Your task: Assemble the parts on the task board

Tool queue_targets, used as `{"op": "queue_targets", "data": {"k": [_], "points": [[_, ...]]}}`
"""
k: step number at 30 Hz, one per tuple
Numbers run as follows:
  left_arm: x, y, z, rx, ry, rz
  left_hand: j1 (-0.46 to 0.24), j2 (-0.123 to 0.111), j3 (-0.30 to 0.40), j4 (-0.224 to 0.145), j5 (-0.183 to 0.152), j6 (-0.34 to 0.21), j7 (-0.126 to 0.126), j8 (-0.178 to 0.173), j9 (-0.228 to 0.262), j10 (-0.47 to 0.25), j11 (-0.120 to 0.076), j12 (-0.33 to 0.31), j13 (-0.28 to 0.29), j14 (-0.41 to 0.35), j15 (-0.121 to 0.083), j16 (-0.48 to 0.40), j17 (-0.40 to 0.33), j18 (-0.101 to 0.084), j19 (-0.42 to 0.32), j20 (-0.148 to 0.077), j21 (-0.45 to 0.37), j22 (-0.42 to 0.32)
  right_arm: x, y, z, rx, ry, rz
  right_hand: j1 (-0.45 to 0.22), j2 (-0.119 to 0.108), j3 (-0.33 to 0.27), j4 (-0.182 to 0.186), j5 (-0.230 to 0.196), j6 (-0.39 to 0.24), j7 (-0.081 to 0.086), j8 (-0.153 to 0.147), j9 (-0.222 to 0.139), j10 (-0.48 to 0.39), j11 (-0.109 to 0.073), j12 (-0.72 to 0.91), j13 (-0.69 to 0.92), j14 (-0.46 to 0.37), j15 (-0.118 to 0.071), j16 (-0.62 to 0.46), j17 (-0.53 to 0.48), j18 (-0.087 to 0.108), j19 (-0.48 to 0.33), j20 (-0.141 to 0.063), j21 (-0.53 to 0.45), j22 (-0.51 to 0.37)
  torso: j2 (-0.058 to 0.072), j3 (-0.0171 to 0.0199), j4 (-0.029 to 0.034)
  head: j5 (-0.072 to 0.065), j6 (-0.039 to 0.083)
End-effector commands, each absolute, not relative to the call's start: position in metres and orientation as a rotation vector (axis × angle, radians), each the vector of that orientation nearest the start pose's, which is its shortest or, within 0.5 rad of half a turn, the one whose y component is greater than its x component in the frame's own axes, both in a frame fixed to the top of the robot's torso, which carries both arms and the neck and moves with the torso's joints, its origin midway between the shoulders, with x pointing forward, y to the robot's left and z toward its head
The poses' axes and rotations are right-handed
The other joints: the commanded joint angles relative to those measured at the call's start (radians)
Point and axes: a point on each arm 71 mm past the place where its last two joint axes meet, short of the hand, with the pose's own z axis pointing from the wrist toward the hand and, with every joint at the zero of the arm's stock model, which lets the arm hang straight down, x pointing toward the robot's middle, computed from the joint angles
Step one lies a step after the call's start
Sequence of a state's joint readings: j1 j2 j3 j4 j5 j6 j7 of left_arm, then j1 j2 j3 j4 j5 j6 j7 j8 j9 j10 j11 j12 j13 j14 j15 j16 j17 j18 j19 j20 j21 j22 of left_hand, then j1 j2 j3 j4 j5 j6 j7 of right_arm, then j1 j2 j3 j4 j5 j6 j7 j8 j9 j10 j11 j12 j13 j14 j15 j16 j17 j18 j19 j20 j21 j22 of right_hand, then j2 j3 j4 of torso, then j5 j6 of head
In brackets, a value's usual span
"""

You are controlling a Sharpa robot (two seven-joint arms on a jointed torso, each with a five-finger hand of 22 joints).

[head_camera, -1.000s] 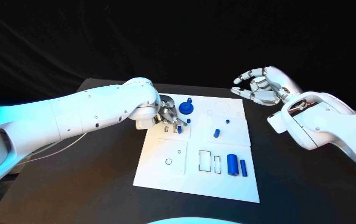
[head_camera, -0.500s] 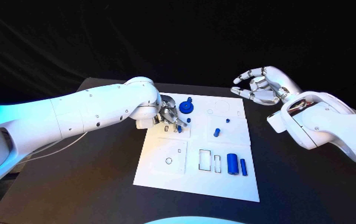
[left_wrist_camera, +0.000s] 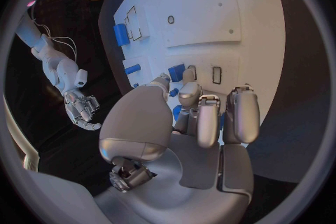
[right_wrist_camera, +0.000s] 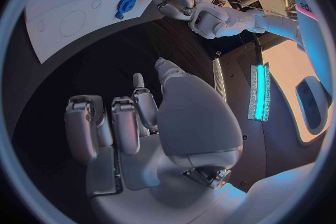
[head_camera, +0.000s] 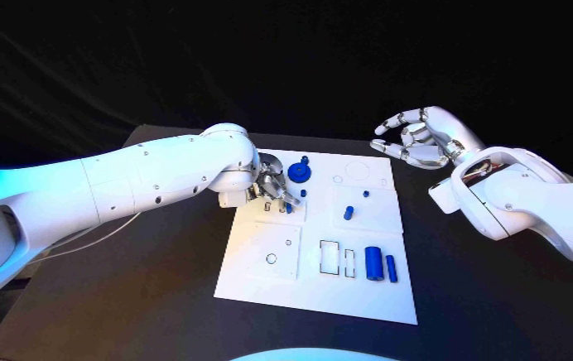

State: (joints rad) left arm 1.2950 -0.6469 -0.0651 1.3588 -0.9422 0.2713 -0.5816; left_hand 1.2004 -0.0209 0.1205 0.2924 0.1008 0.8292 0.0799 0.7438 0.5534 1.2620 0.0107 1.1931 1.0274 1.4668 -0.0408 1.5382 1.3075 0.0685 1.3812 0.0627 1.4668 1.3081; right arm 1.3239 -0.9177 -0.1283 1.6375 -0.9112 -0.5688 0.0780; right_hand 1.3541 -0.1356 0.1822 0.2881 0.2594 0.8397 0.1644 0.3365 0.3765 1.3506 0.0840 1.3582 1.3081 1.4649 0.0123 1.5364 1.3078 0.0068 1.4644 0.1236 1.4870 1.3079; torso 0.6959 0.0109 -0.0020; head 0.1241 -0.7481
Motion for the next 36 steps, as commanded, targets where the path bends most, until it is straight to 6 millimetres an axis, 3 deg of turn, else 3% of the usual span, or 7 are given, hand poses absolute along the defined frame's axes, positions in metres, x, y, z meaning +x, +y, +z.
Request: {"op": "queue_targets", "data": {"k": [1,16,25,33,35,36], "points": [[0.5077,0.1625,-0.2063,-0.141,2.467,-0.424,0.012,0.001,0.006,0.0,0.003,-0.007,-0.002,0.002,0.002,0.007,-0.004,0.006,0.003,0.09,-0.009,0.006,0.219,-0.012,0.005,0.001,0.007,0.005,0.4751,-0.2112,-0.1381,0.269,1.485,0.97,-0.008,-0.002,0.004,0.002,0.006,-0.001,-0.004,0.003,0.001,-0.001,-0.006,0.001,0.016,0.082,-0.005,-0.005,0.163,0.019,0.041,-0.009,-0.004,0.197,0.0,0.0001,0.0001,0.0,0.0],[0.5073,0.1612,-0.2063,-0.133,2.47,-0.424,0.022,0.003,0.021,-0.001,0.002,0.0,-0.006,0.005,0.008,0.011,-0.007,0.009,0.007,0.091,-0.011,0.008,0.221,-0.012,0.007,0.001,0.008,0.008,0.475,-0.2109,-0.1382,0.269,1.485,0.971,-0.01,-0.001,0.005,0.002,0.008,-0.001,-0.004,0.004,0.001,-0.001,-0.006,0.002,0.016,0.082,-0.006,-0.005,0.163,0.019,0.041,-0.009,-0.004,0.197,0.001,0.0003,0.0005,-0.001,-0.001],[0.5069,0.1609,-0.2065,-0.131,2.476,-0.428,0.069,0.002,0.096,-0.001,0.002,-0.001,-0.011,-0.002,0.018,0.008,-0.012,0.005,0.005,0.091,-0.016,0.008,0.223,-0.013,0.006,-0.001,0.01,0.012,0.4742,-0.2095,-0.1376,0.23,1.475,0.963,-0.01,-0.001,0.005,0.002,0.008,-0.001,-0.004,0.005,0.001,-0.001,-0.006,0.001,0.015,0.081,-0.006,-0.005,0.162,0.019,0.041,-0.009,-0.005,0.197,0.0,0.0002,0.0004,-0.001,-0.002],[0.5066,0.1603,-0.2066,-0.135,2.48,-0.438,0.09,-0.02,0.177,-0.003,0.001,0.002,-0.013,-0.009,0.028,0.008,-0.014,0.001,0.003,0.092,-0.018,0.009,0.224,-0.013,0.005,-0.002,0.011,0.014,0.4738,-0.2089,-0.1376,0.221,1.474,0.961,-0.01,-0.001,0.005,0.001,0.009,-0.001,-0.005,0.005,0.001,-0.001,-0.006,0.002,0.016,0.081,-0.006,-0.005,0.162,0.019,0.041,-0.009,-0.005,0.197,0.0,0.0004,0.0001,-0.001,-0.003],[0.5067,0.1604,-0.2065,-0.141,2.479,-0.442,0.11,-0.026,0.226,-0.006,0.0,0.0,-0.014,-0.013,0.031,0.007,-0.016,-0.001,0.003,0.092,-0.02,0.008,0.223,-0.013,0.006,-0.002,0.011,0.015,0.4738,-0.2089,-0.1377,0.222,1.474,0.961,-0.01,-0.001,0.005,0.001,0.009,-0.001,-0.005,0.005,0.001,-0.001,-0.006,0.002,0.016,0.081,-0.006,-0.005,0.162,0.019,0.041,-0.009,-0.005,0.197,0.0,0.0003,0.0001,-0.001,-0.003],[0.5066,0.1604,-0.2065,-0.144,2.479,-0.444,0.112,-0.042,0.281,0.0,-0.003,0.001,-0.009,-0.014,0.038,0.006,-0.016,-0.004,0.001,0.092,-0.02,0.008,0.224,-0.013,0.005,-0.003,0.011,0.016,0.4738,-0.2089,-0.1377,0.222,1.474,0.961,-0.01,-0.001,0.005,0.001,0.009,-0.001,-0.005,0.005,0.001,-0.001,-0.006,0.002,0.016,0.081,-0.006,-0.005,0.162,0.019,0.041,-0.009,-0.005,0.197,0.0,0.0003,0.0001,-0.001,-0.003]]}}
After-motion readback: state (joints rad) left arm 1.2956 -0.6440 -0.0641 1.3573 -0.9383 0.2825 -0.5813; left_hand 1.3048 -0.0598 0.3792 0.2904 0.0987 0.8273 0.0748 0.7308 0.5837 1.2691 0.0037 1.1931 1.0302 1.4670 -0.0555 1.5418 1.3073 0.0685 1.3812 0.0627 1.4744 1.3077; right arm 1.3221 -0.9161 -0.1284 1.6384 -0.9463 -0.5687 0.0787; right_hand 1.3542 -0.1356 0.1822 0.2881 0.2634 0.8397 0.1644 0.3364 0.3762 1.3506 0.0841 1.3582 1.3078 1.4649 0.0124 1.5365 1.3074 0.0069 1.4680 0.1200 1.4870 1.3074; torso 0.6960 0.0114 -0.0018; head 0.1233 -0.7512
